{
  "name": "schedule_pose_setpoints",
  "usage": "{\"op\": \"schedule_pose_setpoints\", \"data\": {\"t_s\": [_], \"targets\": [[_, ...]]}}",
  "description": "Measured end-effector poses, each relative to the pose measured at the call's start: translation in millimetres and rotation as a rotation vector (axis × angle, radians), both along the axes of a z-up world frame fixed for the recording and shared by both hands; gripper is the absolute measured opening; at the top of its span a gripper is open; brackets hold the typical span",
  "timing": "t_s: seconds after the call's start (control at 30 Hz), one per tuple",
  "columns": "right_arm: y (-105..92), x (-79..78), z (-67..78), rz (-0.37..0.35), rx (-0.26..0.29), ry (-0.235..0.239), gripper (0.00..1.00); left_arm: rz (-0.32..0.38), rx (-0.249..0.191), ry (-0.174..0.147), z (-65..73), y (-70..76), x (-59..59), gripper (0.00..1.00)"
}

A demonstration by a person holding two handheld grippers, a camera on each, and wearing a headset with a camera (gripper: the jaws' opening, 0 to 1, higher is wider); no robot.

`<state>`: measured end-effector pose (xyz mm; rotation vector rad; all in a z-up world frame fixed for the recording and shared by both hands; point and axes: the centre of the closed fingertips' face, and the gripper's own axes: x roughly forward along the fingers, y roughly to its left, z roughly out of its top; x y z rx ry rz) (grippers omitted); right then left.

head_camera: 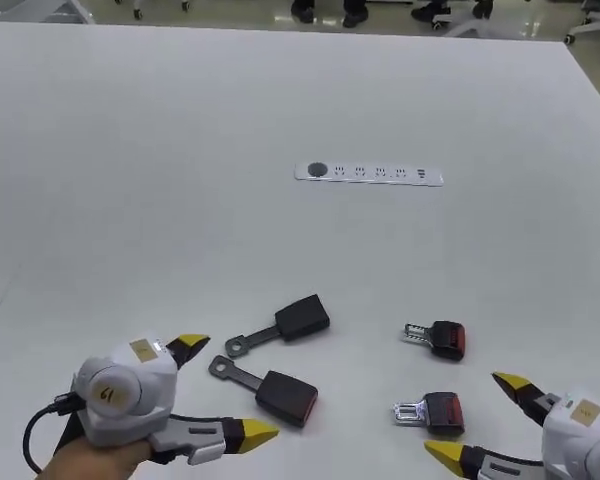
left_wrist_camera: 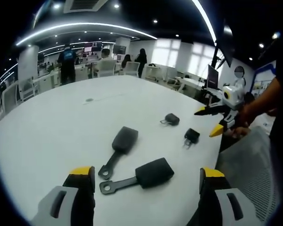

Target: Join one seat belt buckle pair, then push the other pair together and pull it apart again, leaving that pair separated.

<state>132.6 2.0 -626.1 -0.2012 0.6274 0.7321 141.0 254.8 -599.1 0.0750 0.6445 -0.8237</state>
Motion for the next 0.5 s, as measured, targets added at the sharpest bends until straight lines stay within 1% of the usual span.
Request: {"op": "schedule_pose_setpoints", "data": {"t_s": [0.07,0.1,0.2,0.3,0.37,0.43,0.47,0.5], "targets": [[-0.5,1.8,-4.4,0.013,-0.006,0.009,0.8,-0.012,0.0,-0.004,-3.4,-0.6,1.6,0.92],[-0.5,2.5,-6.4,0.019,-0.007,0.015,0.8,-0.03,0.012,-0.005,-6.6,-1.1,2.8,0.92],[1.5,2.9,-7.6,0.047,-0.017,0.016,0.79,-0.052,0.013,0.014,-10.4,-5.4,4.0,0.91],[2.6,3.2,-15.6,0.085,-0.037,0.032,0.79,-0.084,0.009,0.031,-15.9,-9.4,3.5,0.9],[3.7,3.4,-15.6,0.107,-0.046,0.033,0.77,-0.108,0.033,0.032,-18.0,-12.7,3.0,0.9],[4.2,5.3,-16.4,0.12,-0.037,0.04,0.75,-0.133,0.037,0.033,-17.9,-16.5,2.2,0.89],[3.6,6.6,-17.6,0.124,-0.036,0.042,0.75,-0.149,0.041,0.034,-18.7,-18.0,1.6,0.88],[4.4,7.4,-18.6,0.137,-0.042,0.045,0.75,-0.167,0.05,0.034,-20.9,-18.7,1.4,0.86]]}}
